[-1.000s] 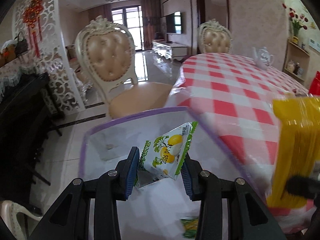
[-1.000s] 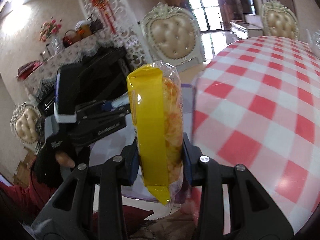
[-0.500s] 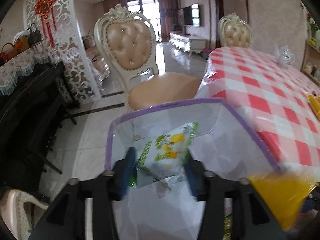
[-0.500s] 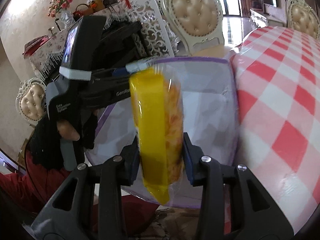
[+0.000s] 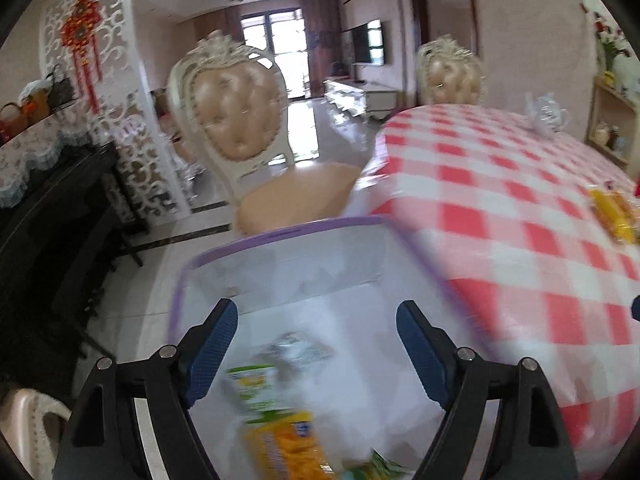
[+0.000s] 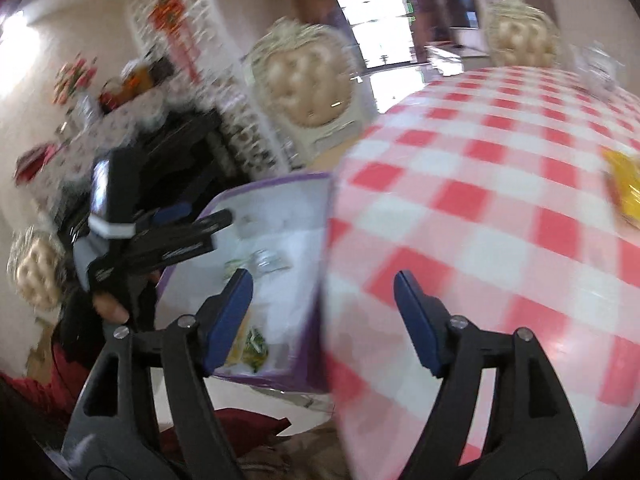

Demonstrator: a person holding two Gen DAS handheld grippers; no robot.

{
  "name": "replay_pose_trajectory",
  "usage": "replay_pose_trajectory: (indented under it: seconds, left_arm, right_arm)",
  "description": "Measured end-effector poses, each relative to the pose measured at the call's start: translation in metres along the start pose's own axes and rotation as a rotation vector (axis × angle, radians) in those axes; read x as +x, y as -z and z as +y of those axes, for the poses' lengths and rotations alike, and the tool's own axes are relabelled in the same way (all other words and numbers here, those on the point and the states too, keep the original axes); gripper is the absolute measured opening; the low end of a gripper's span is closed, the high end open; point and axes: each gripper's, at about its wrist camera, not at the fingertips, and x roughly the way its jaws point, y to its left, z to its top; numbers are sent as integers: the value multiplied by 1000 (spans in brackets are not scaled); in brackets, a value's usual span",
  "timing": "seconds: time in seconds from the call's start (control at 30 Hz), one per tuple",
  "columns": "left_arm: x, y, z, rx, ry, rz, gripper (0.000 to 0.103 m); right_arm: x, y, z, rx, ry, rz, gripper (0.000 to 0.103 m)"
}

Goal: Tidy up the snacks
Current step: 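Grasp the yellow rectangular biscuit packet with the left gripper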

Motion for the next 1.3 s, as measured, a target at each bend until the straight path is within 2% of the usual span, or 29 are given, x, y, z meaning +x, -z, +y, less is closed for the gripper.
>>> replay_pose_trajectory:
  seconds: [0.17, 0.23, 0.3, 0.37, 0.43, 0.53, 0.67, 0.8, 0.9, 1.0, 1.13, 1.17, 1.23, 1.3]
  left_arm:
    - [-9, -8, -77, 27, 255, 69, 84]
    - [-10, -14, -111, 63, 353, 102, 84]
    - [-8, -20, -161, 119, 454, 134, 84]
    - [-4, -26, -203, 164, 507, 130, 84]
    - [1, -31, -236, 195, 524, 124, 84]
    - [17, -45, -288, 198, 563, 137, 84]
    - [41, -70, -332, 166, 549, 151, 84]
    - [67, -96, -370, 172, 468, 156, 84]
    - [87, -108, -392, 148, 442, 183, 84]
    - [104, -109, -411, 205, 356, 199, 84]
    - [120, -105, -416, 258, 344, 212, 84]
    - [121, -104, -417, 281, 350, 209, 82]
    - [126, -103, -416, 304, 380, 221, 60]
    - [127, -103, -416, 324, 361, 203, 58]
  right_arm:
    - [-50, 14, -53, 66, 110, -42, 80]
    - [-74, 21, -82, 103, 198, -67, 80]
    - [-99, 29, -114, 150, 304, -87, 80]
    - [-121, 36, -145, 204, 362, -102, 80]
    - [-137, 39, -172, 263, 411, -114, 80]
    - [-160, 43, -207, 336, 454, -134, 80]
    - [-183, 38, -245, 392, 498, -161, 80]
    - [-202, 28, -269, 426, 503, -203, 80]
    - [-205, 22, -281, 435, 503, -235, 80]
    - [-203, 16, -301, 451, 516, -239, 81]
    - [-194, 3, -324, 418, 565, -192, 83]
    - [-189, -2, -332, 413, 578, -179, 83]
    - [-177, -9, -349, 423, 586, -154, 83]
    - [-165, -17, -364, 448, 562, -139, 83]
